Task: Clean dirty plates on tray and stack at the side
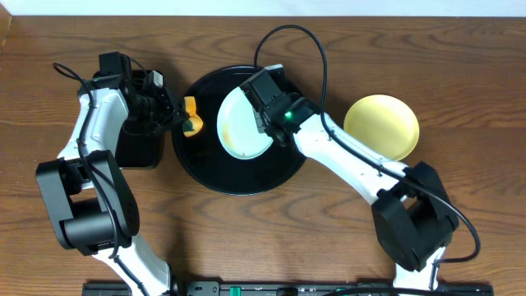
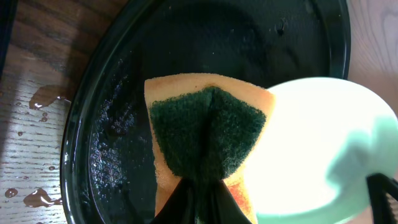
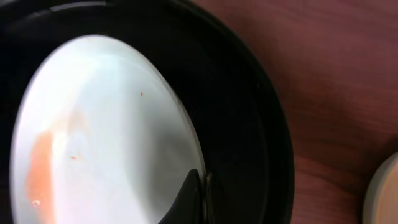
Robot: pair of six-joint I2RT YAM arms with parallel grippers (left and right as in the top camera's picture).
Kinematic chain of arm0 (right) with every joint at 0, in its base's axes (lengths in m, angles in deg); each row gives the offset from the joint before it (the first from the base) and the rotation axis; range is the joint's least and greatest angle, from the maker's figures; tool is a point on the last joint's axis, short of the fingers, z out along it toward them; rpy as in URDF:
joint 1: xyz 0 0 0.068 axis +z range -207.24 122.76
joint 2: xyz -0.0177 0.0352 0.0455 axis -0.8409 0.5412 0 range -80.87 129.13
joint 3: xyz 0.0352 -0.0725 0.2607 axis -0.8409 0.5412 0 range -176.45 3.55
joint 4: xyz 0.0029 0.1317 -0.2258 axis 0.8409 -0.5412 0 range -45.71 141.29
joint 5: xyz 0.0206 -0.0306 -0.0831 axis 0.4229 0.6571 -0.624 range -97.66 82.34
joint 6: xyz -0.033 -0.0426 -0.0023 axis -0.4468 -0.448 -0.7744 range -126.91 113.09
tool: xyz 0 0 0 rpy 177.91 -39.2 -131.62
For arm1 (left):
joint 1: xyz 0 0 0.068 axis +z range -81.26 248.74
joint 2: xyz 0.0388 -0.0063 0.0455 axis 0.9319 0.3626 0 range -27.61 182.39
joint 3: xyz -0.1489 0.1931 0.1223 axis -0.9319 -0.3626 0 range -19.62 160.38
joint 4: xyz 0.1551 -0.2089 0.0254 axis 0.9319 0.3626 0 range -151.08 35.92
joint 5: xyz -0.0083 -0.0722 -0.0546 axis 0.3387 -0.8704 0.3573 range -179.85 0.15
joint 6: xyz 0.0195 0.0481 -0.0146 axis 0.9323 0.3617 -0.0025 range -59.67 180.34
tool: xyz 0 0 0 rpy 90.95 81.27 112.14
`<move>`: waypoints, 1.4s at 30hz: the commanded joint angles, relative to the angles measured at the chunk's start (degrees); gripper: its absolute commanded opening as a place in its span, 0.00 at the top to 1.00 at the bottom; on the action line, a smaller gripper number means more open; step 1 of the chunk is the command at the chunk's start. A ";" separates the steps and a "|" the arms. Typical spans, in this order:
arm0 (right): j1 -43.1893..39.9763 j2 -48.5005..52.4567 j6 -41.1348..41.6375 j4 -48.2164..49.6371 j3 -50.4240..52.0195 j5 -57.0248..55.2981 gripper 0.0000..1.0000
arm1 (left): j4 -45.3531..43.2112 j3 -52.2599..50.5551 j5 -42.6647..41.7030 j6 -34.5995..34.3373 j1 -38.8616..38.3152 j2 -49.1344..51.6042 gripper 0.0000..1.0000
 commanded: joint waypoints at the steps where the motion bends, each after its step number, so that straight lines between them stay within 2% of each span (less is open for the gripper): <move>1: 0.66 -3.04 -1.01 0.42 0.15 -3.21 0.99 | 0.15 0.83 0.44 1.03 -0.04 -1.33 0.93; 9: 0.13 -3.74 -1.40 0.92 0.15 -1.03 0.99 | 0.15 0.83 0.44 1.03 -0.07 -1.33 0.92; 12: 0.00 -4.79 -4.04 2.47 0.13 -2.03 0.99 | 0.17 0.83 0.46 1.03 -0.07 -1.33 0.92; 22: 1.18 -10.99 -13.46 5.27 0.13 -16.00 0.99 | 0.15 0.83 0.46 1.03 -0.07 -1.33 0.93; 29: 3.10 -11.65 -21.66 7.50 0.13 -23.76 0.99 | 0.09 0.83 0.44 1.01 -0.07 -1.33 0.92; 42: 8.50 -11.54 -33.31 10.93 0.15 -31.28 0.99 | -0.07 0.83 0.44 0.98 -0.07 -1.33 0.92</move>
